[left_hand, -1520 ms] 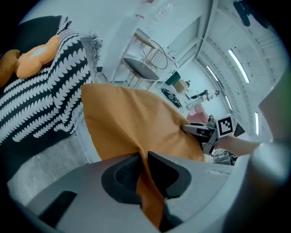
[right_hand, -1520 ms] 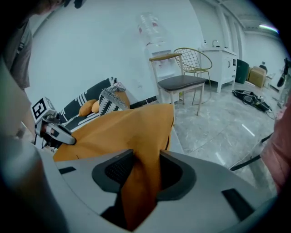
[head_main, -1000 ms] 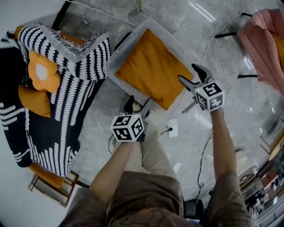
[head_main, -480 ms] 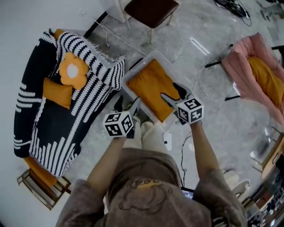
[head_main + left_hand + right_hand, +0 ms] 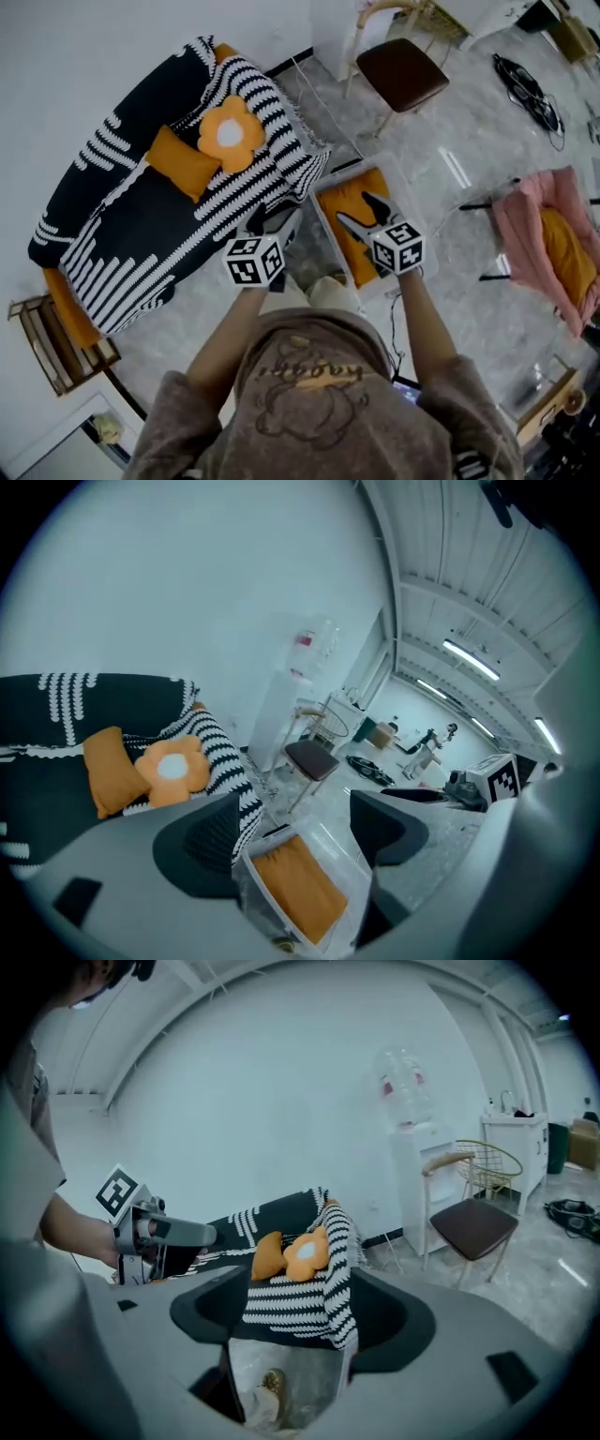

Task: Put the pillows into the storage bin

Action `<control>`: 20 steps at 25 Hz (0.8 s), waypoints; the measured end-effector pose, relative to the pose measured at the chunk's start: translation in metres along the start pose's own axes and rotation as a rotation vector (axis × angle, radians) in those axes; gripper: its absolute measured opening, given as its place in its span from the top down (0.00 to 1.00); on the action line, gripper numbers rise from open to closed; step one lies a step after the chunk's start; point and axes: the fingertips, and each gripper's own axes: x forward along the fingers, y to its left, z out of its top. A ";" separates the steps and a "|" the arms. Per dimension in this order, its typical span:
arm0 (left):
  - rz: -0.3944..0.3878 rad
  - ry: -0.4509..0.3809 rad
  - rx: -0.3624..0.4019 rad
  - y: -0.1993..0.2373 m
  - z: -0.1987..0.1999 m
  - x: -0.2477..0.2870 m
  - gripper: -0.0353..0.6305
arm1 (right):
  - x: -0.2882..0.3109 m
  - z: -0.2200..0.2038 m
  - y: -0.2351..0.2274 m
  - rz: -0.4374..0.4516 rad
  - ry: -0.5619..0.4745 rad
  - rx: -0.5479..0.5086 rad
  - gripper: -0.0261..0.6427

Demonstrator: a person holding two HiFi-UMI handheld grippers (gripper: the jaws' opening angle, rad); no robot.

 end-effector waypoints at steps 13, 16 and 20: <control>0.139 -0.093 -0.083 0.216 0.050 -0.124 0.42 | 0.199 0.075 0.186 0.206 0.035 -0.074 0.46; 0.175 -0.119 -0.115 0.256 0.062 -0.141 0.42 | 0.234 0.087 0.215 0.244 0.057 -0.095 0.46; 0.229 -0.153 -0.165 0.304 0.073 -0.159 0.42 | 0.277 0.098 0.248 0.298 0.095 -0.129 0.46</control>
